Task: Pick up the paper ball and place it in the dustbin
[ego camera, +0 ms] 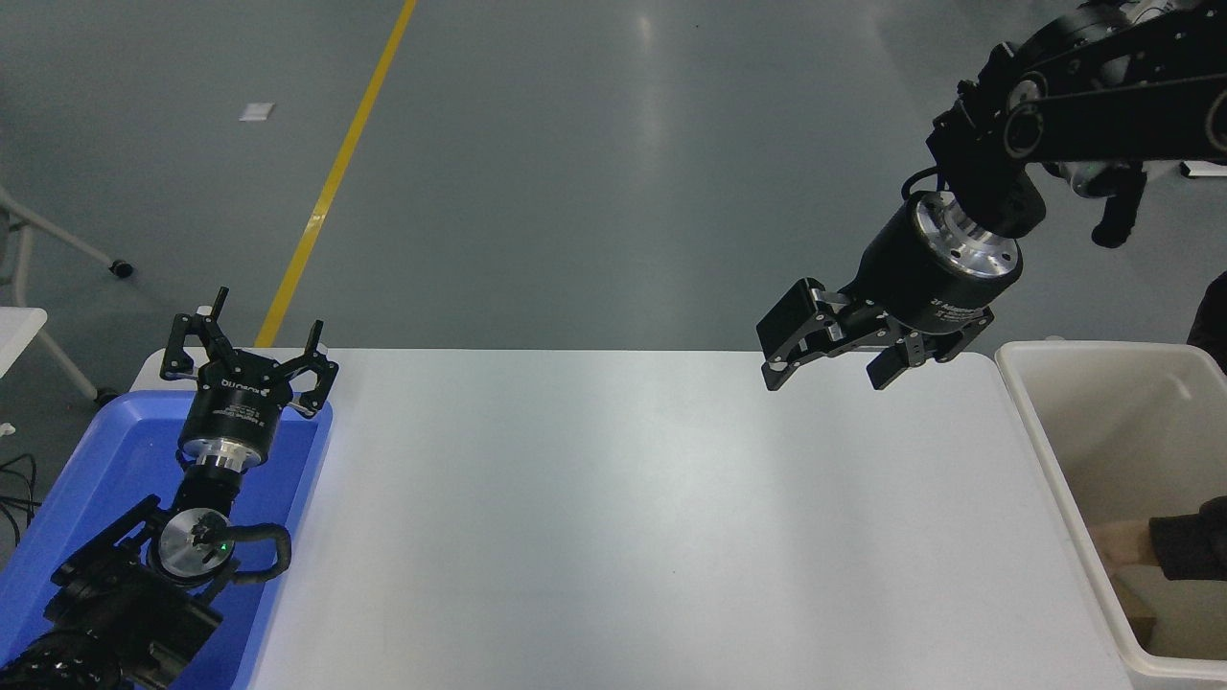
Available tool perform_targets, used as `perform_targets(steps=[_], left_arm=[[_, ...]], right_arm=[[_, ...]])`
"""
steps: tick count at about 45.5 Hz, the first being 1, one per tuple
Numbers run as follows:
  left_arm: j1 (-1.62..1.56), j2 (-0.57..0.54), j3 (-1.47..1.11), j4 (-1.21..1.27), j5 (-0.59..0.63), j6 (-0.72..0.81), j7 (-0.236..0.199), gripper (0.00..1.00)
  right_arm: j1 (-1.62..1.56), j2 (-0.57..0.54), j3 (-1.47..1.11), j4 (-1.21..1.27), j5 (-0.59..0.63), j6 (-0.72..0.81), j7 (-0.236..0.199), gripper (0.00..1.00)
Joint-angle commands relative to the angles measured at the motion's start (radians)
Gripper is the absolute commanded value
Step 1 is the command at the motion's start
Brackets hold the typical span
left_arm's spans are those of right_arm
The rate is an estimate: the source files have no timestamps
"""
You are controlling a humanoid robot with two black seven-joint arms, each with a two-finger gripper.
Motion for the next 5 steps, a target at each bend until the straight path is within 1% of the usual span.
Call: perform_targets(steps=[1, 5], left_arm=[[0.000, 0.000, 0.000, 0.000, 0.000, 0.000, -0.002, 1.00], [0.000, 0.000, 0.000, 0.000, 0.000, 0.000, 0.000, 1.00]], right_arm=[[0.027, -0.071, -0.046, 0.059, -0.005, 0.002, -0.012, 1.00], [0.036, -0.105, -0.055, 0.072, -0.012, 0.002, -0.028, 1.00]])
